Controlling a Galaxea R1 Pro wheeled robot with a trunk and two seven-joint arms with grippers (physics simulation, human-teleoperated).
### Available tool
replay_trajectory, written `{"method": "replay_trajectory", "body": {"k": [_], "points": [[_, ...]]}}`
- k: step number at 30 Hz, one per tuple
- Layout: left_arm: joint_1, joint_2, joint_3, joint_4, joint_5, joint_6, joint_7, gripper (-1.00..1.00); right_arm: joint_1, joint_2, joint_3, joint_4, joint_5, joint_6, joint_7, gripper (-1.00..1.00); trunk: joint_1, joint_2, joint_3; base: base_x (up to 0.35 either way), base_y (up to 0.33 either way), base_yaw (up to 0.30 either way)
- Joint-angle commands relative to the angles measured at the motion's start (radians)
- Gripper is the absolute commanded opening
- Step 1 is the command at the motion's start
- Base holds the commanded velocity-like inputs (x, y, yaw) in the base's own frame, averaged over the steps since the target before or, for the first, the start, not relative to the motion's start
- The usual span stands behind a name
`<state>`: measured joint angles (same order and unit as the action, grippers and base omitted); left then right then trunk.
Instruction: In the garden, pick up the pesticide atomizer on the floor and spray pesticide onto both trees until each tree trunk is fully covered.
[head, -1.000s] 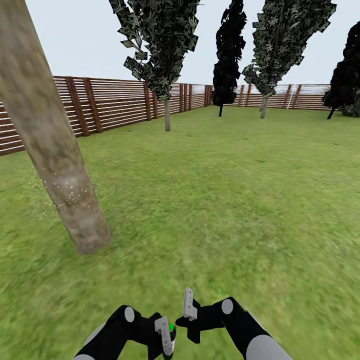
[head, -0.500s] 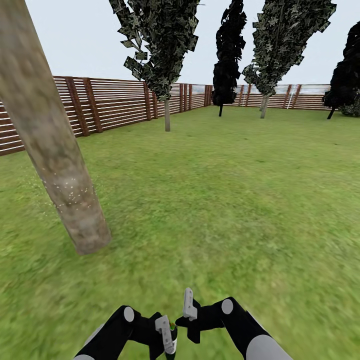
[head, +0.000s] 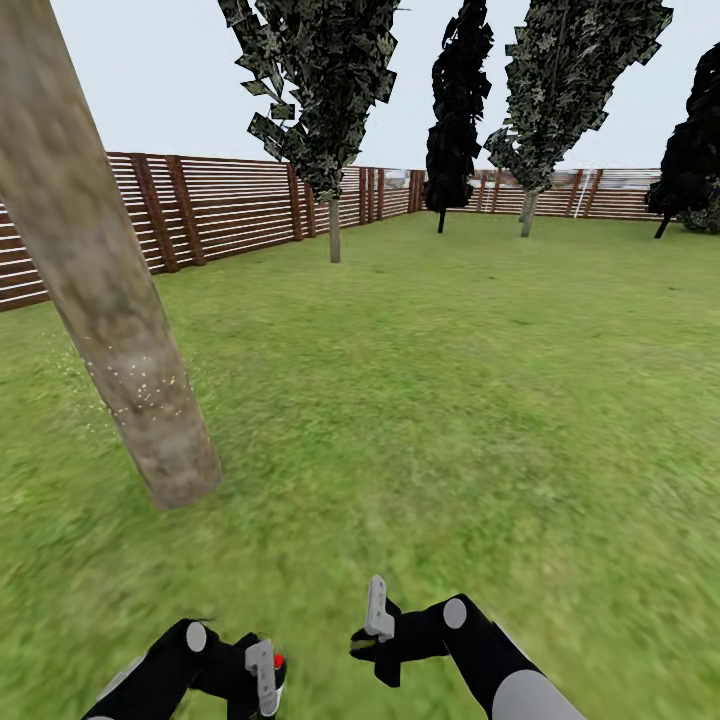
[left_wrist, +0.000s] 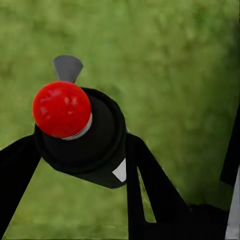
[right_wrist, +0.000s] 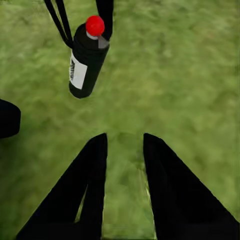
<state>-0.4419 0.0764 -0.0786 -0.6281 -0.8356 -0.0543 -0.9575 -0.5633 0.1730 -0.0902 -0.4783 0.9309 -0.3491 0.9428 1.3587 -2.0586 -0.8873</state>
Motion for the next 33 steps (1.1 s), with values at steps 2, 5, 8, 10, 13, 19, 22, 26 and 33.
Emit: {"method": "replay_trajectory", "body": {"k": [2, 5, 8, 10, 13, 19, 22, 26, 33], "points": [[0.000, 0.061, -0.001, 0.022, 0.004, -0.012, 0.002, -1.00, -0.001, 0.001, -0.009, -0.002, 0.008, -0.004, 0.005, 1.00, 0.000, 0.000, -0.001, 0.000, 0.000, 0.000], [0.000, 0.138, 0.000, 0.056, 0.007, -0.015, 0.033, -1.00, -0.001, 0.001, -0.014, 0.000, 0.012, -0.006, 0.001, 1.00, 0.000, 0.000, -0.001, 0.000, 0.000, 0.000], [0.000, 0.158, 0.000, 0.091, 0.001, -0.014, 0.136, -1.00, 0.000, -0.064, -0.013, 0.028, 0.011, -0.007, -0.001, 1.00, 0.000, 0.000, -0.001, 0.000, 0.000, 0.000], [0.000, 0.159, 0.003, 0.127, 0.008, -0.013, 0.253, -1.00, 0.000, -0.155, -0.015, 0.105, 0.010, -0.008, -0.039, 1.00, 0.000, 0.000, -0.001, 0.000, 0.000, 0.000], [0.001, 0.153, 0.091, 0.173, 0.102, -0.013, 0.409, -1.00, 0.001, -0.219, -0.016, 0.287, 0.009, -0.008, -0.399, 1.00, 0.000, 0.000, -0.001, 0.000, 0.000, 0.000], [0.004, 0.151, 0.297, 0.483, 0.553, -0.222, 0.657, -1.00, 0.091, -0.214, -0.259, 0.447, -0.215, -0.010, -1.152, 1.00, 0.000, 0.000, -0.001, 0.000, 0.000, 0.000], [0.054, 0.158, 0.302, 0.554, 0.709, -0.420, 0.825, -1.00, 0.096, -0.221, -0.318, 0.446, -0.346, -0.140, -1.174, 1.00, 0.000, 0.000, -0.001, 0.000, 0.000, 0.000], [0.077, 0.161, 0.303, 0.558, 0.731, -0.489, 0.874, -1.00, 0.097, -0.221, -0.322, 0.449, -0.355, -0.274, -1.175, 1.00, 0.000, 0.000, -0.001, 0.000, 0.000, 0.000], [0.080, 0.160, 0.303, 0.564, 0.733, -0.493, 0.916, -1.00, 0.097, -0.218, -0.323, 0.449, -0.357, -0.283, -1.178, 1.00, 0.000, 0.000, -0.001, 0.000, 0.000, 0.000]]}}
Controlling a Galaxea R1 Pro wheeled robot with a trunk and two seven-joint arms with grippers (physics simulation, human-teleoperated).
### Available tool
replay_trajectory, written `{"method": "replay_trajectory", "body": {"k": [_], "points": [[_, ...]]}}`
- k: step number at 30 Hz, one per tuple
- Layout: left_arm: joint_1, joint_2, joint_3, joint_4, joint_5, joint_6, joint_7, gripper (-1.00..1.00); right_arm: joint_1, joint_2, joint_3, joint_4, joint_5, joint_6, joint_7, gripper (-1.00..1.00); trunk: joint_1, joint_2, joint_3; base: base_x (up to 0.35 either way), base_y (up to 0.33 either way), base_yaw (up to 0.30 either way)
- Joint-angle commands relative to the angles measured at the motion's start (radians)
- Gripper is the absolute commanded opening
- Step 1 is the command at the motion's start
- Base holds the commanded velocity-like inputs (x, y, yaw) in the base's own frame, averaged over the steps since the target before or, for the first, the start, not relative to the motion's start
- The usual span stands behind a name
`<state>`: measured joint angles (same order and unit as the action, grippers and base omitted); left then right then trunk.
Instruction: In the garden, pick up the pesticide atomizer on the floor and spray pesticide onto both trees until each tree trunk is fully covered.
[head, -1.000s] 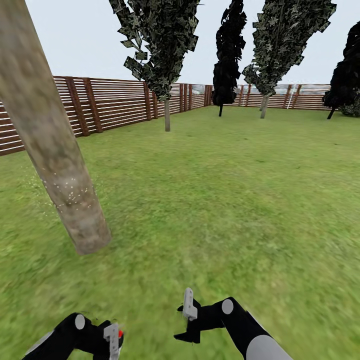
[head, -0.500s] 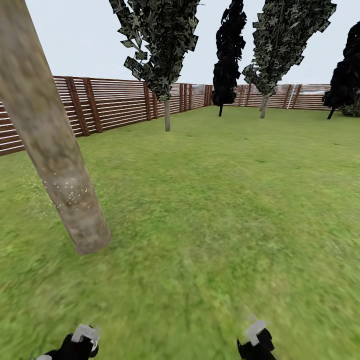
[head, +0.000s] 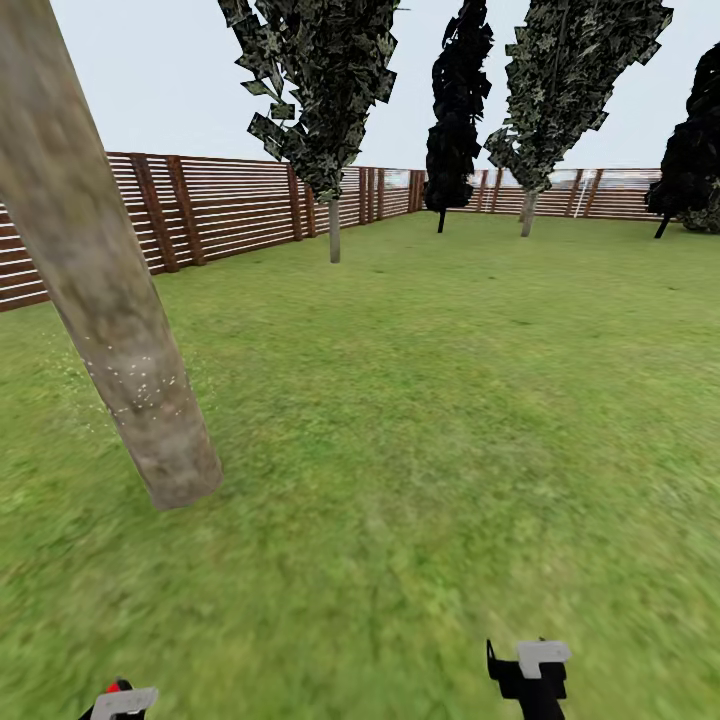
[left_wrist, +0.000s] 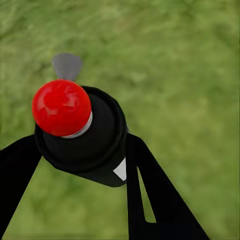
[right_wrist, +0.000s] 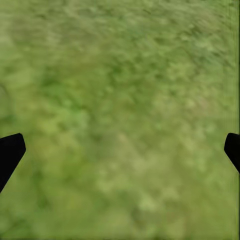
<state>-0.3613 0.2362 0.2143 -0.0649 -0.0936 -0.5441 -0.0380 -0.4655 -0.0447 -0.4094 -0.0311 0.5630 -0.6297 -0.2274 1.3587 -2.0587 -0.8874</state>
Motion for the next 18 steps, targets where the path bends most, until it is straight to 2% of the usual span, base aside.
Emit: {"method": "replay_trajectory", "body": {"k": [1, 4, 7, 18], "points": [[-0.001, 0.000, 0.010, 0.002, -0.009, -0.003, -0.003, -1.00, -0.001, 0.003, -0.003, 0.004, 0.010, 0.001, -0.007, 1.00, 0.000, 0.000, -0.001, 0.000, 0.000, 0.000], [-0.001, 0.000, 0.010, 0.003, -0.009, -0.003, -0.002, -1.00, 0.033, 0.014, -0.004, 0.005, 0.009, 0.006, -0.006, 1.00, 0.000, 0.000, -0.001, 0.000, 0.000, 0.000], [-0.001, 0.000, 0.010, 0.002, -0.009, -0.004, -0.002, -1.00, 0.064, 0.014, -0.004, 0.006, 0.009, 0.007, -0.005, 1.00, 0.000, 0.000, -0.001, 0.000, 0.000, 0.000], [0.000, -0.001, 0.010, 0.001, -0.008, -0.004, -0.003, -1.00, 0.077, 0.019, -0.005, 0.005, 0.009, 0.007, -0.004, 1.00, 0.000, 0.000, -0.001, 0.000, 0.000, 0.000]]}}
